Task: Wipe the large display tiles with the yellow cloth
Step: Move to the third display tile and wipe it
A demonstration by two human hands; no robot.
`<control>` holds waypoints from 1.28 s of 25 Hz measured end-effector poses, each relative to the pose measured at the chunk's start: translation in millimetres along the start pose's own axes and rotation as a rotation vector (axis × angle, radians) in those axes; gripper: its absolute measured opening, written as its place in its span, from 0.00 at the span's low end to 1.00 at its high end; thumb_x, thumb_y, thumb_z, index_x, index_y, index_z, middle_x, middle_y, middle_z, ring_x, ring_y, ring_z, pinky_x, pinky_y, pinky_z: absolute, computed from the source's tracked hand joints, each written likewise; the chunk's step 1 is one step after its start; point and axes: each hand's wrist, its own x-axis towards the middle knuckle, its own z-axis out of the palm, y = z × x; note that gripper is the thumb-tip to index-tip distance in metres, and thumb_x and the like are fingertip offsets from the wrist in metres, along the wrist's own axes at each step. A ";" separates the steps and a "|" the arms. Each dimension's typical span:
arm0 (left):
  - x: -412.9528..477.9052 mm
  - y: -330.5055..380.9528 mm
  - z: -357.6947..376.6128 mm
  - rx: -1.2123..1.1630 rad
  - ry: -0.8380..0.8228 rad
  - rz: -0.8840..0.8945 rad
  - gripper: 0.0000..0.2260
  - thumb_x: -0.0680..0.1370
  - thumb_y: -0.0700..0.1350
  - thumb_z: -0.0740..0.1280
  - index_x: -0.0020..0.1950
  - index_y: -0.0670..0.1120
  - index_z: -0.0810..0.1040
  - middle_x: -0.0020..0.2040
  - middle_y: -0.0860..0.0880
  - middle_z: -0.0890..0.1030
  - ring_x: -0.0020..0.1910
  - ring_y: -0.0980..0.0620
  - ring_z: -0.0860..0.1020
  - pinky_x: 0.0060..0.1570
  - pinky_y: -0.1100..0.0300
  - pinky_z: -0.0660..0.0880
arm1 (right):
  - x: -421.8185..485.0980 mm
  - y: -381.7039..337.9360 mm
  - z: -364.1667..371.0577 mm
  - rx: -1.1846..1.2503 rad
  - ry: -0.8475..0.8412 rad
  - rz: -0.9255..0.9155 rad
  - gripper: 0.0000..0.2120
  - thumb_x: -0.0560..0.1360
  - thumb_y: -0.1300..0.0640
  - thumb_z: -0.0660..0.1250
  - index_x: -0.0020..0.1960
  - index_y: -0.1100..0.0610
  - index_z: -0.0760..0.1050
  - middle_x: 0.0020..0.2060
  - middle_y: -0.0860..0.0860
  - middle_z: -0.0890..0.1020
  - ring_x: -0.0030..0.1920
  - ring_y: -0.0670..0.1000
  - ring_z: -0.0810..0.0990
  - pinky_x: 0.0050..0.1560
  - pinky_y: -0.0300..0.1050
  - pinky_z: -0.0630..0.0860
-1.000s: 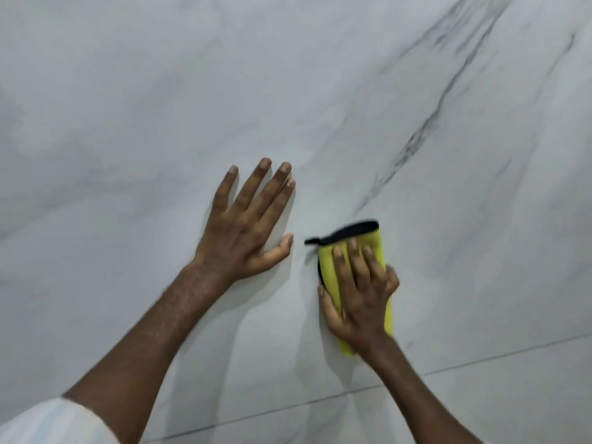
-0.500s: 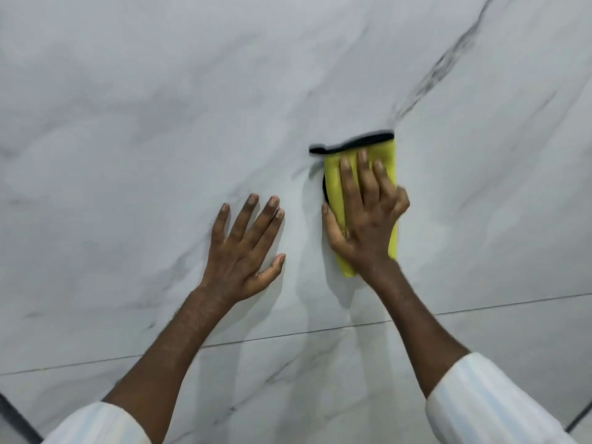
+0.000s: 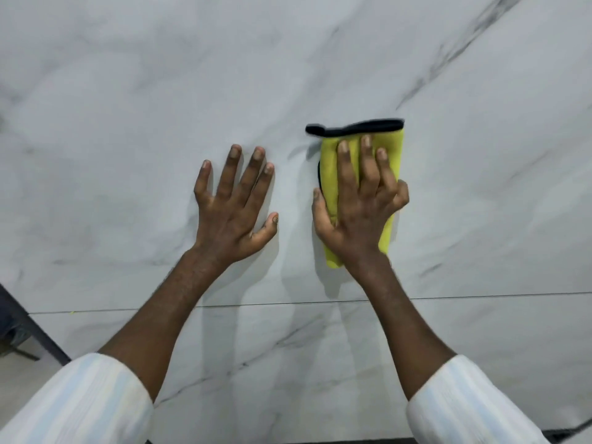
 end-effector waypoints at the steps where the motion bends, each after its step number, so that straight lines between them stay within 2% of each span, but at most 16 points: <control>1: 0.4 0.2 -0.9 -0.001 -0.008 0.005 0.35 0.82 0.56 0.63 0.85 0.43 0.56 0.83 0.41 0.61 0.82 0.35 0.58 0.79 0.35 0.44 | 4.0 -2.9 3.2 0.000 0.039 0.022 0.33 0.76 0.43 0.67 0.79 0.51 0.67 0.77 0.54 0.67 0.76 0.55 0.63 0.64 0.67 0.66; 3: 2.2 -0.8 -9.3 -0.031 -0.037 0.017 0.34 0.82 0.55 0.63 0.84 0.43 0.57 0.83 0.40 0.61 0.82 0.34 0.58 0.79 0.36 0.44 | -28.2 -1.7 11.9 -0.019 0.041 0.020 0.34 0.76 0.43 0.67 0.80 0.50 0.65 0.78 0.54 0.66 0.77 0.55 0.63 0.66 0.67 0.65; 5: 3.9 -10.7 -27.1 -0.126 -0.065 0.063 0.33 0.82 0.54 0.64 0.84 0.42 0.61 0.83 0.38 0.60 0.83 0.35 0.58 0.78 0.36 0.47 | -105.0 -2.6 9.4 -0.040 -0.083 -0.005 0.37 0.75 0.43 0.69 0.81 0.48 0.61 0.80 0.51 0.61 0.78 0.56 0.60 0.67 0.67 0.64; 8: 15.8 -50.8 -55.0 -0.085 0.021 0.052 0.30 0.82 0.54 0.64 0.82 0.43 0.67 0.83 0.38 0.60 0.83 0.37 0.59 0.75 0.38 0.53 | -178.5 -13.9 4.9 -0.077 -0.193 0.013 0.41 0.70 0.43 0.72 0.79 0.47 0.61 0.80 0.49 0.58 0.77 0.56 0.59 0.66 0.65 0.63; 10: 24.5 -82.9 -55.2 -0.003 0.046 0.016 0.31 0.83 0.55 0.62 0.83 0.43 0.64 0.84 0.38 0.59 0.83 0.36 0.58 0.75 0.39 0.51 | -147.7 -26.0 10.5 -0.015 -0.169 0.076 0.40 0.70 0.43 0.69 0.79 0.47 0.60 0.80 0.49 0.59 0.77 0.56 0.59 0.66 0.64 0.62; 12: 29.1 -100.4 -44.5 0.036 0.030 0.051 0.32 0.84 0.55 0.61 0.85 0.43 0.60 0.84 0.38 0.58 0.83 0.35 0.57 0.76 0.37 0.51 | -76.5 -46.4 12.8 0.009 -0.098 0.075 0.39 0.71 0.42 0.67 0.80 0.47 0.61 0.79 0.52 0.62 0.77 0.57 0.62 0.66 0.65 0.64; 15: 23.3 -104.0 -29.0 0.032 0.066 0.106 0.32 0.84 0.55 0.60 0.84 0.40 0.61 0.83 0.38 0.61 0.82 0.34 0.59 0.78 0.35 0.55 | 28.2 -84.1 17.1 0.007 0.028 0.011 0.36 0.73 0.43 0.69 0.78 0.52 0.67 0.78 0.55 0.68 0.76 0.58 0.64 0.64 0.65 0.66; 17: 21.9 -104.0 -26.5 -0.018 0.091 0.111 0.31 0.84 0.55 0.60 0.83 0.41 0.62 0.83 0.40 0.62 0.83 0.36 0.59 0.78 0.35 0.56 | 50.7 -97.4 23.9 -0.022 0.074 0.000 0.35 0.74 0.44 0.69 0.78 0.53 0.67 0.77 0.57 0.69 0.76 0.58 0.65 0.64 0.64 0.66; 19: 22.8 -105.7 -27.8 -0.067 0.101 0.114 0.30 0.84 0.55 0.60 0.83 0.41 0.63 0.84 0.40 0.61 0.83 0.37 0.58 0.79 0.36 0.56 | 14.8 -99.6 27.3 -0.066 0.049 0.005 0.36 0.75 0.44 0.69 0.80 0.51 0.64 0.79 0.56 0.67 0.77 0.58 0.64 0.66 0.66 0.66; 21: 22.9 -107.0 -26.6 -0.085 0.108 0.111 0.30 0.84 0.54 0.60 0.83 0.42 0.63 0.84 0.41 0.61 0.83 0.37 0.58 0.79 0.36 0.57 | -60.7 -97.0 31.2 -0.096 -0.034 0.000 0.36 0.76 0.43 0.66 0.80 0.49 0.60 0.81 0.54 0.62 0.78 0.59 0.62 0.66 0.69 0.66; 23: 21.9 -105.4 -26.0 -0.109 0.112 0.125 0.29 0.85 0.54 0.60 0.83 0.42 0.64 0.84 0.41 0.61 0.83 0.38 0.58 0.79 0.36 0.57 | -135.8 -96.4 30.0 -0.142 -0.135 -0.037 0.34 0.77 0.41 0.64 0.79 0.49 0.60 0.83 0.50 0.56 0.78 0.59 0.60 0.63 0.70 0.67; 25: 22.6 -106.2 -24.1 -0.097 0.117 0.135 0.29 0.85 0.54 0.61 0.83 0.42 0.64 0.84 0.41 0.61 0.83 0.38 0.58 0.79 0.36 0.57 | -160.2 -95.3 27.6 -0.139 -0.181 -0.019 0.34 0.76 0.40 0.64 0.78 0.50 0.60 0.83 0.49 0.55 0.77 0.59 0.61 0.60 0.70 0.68; 28: 23.3 -108.0 -29.4 -0.146 0.123 0.135 0.28 0.83 0.53 0.63 0.81 0.42 0.68 0.83 0.43 0.63 0.83 0.39 0.60 0.78 0.36 0.57 | -104.3 -90.8 23.4 -0.111 -0.147 -0.016 0.38 0.72 0.40 0.66 0.79 0.48 0.59 0.81 0.52 0.60 0.76 0.60 0.64 0.61 0.69 0.68; 32: 60.1 -127.2 -58.9 -0.288 0.195 0.236 0.27 0.81 0.52 0.67 0.78 0.43 0.73 0.82 0.43 0.65 0.81 0.44 0.66 0.74 0.40 0.61 | 83.1 -85.1 15.2 -0.062 0.028 0.033 0.37 0.74 0.43 0.67 0.81 0.50 0.61 0.80 0.55 0.64 0.78 0.59 0.63 0.69 0.63 0.63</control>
